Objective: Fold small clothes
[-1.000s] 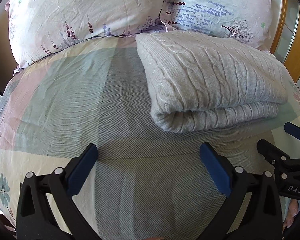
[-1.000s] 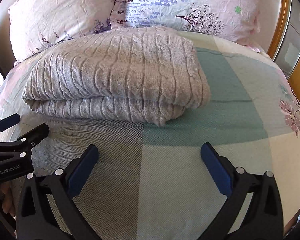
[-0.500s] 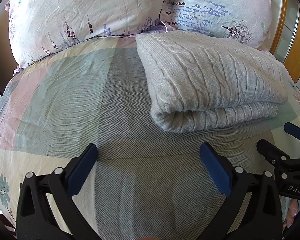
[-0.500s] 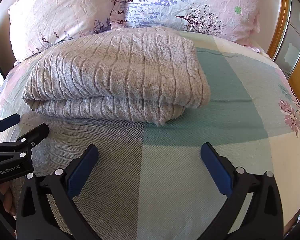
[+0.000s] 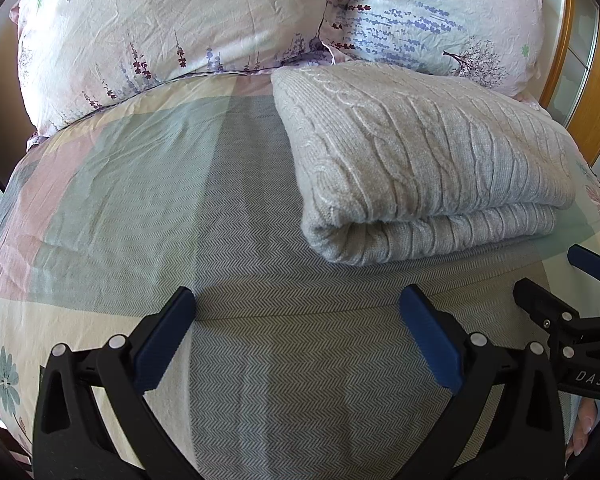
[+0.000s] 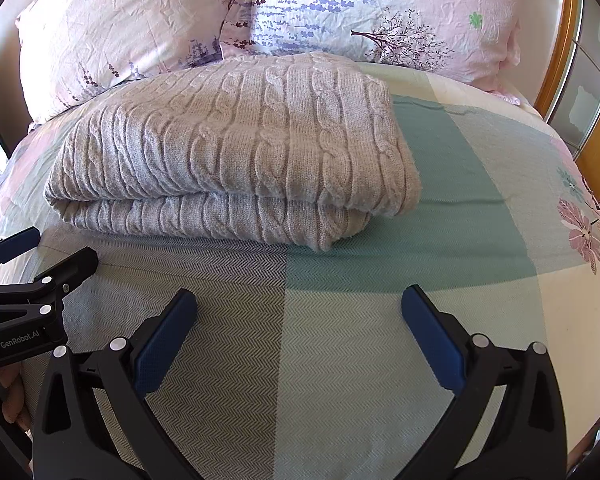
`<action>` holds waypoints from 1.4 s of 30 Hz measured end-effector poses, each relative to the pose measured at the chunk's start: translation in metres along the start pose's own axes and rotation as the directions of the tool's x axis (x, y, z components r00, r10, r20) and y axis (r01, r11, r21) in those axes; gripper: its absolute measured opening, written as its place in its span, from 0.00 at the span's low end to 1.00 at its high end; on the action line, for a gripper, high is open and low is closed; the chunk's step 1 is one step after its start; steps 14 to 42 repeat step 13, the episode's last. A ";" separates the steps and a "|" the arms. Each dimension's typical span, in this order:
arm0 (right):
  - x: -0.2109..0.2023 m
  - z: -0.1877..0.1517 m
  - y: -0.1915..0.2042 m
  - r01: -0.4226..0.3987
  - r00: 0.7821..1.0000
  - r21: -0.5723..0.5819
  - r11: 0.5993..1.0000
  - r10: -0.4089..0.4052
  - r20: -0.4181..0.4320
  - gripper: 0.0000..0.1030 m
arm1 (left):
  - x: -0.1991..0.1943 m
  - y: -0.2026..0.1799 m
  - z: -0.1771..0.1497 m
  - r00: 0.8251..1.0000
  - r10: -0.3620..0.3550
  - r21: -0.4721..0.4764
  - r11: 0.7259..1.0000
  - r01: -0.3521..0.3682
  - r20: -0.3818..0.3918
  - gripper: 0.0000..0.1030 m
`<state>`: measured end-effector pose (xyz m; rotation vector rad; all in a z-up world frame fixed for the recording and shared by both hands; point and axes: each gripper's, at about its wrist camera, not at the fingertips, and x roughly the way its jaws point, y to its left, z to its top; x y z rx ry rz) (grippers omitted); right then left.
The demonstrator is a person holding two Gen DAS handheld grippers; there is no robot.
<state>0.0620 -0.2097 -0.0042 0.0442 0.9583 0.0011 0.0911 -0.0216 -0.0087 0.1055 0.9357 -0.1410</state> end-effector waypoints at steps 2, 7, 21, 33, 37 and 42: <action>0.000 0.000 0.000 0.000 1.000 0.000 1.000 0.000 0.000 0.99 | 0.000 0.000 0.000 1.000 0.000 0.000 1.000 0.000 0.000 0.98; 0.000 0.000 0.000 0.000 1.000 0.000 1.000 0.000 0.000 0.99 | 0.000 0.000 0.000 1.000 -0.003 0.001 1.000 0.003 0.000 0.98; 0.000 0.000 0.000 0.000 1.000 0.001 1.000 0.000 0.000 0.99 | -0.001 0.000 -0.001 1.000 -0.006 0.003 1.000 0.006 0.001 0.98; 0.000 0.000 0.000 0.000 1.000 0.001 1.000 0.000 0.000 0.99 | -0.001 0.000 -0.001 1.000 -0.006 0.003 1.000 0.006 0.001 0.98; 0.000 0.000 0.000 0.000 1.000 0.001 1.000 0.000 0.000 0.99 | -0.001 0.000 -0.001 1.000 -0.006 0.003 1.000 0.006 0.001 0.98; 0.000 0.000 0.000 0.000 1.000 0.001 1.000 0.000 0.000 0.99 | -0.001 0.000 -0.001 1.000 -0.006 0.003 1.000 0.006 0.001 0.98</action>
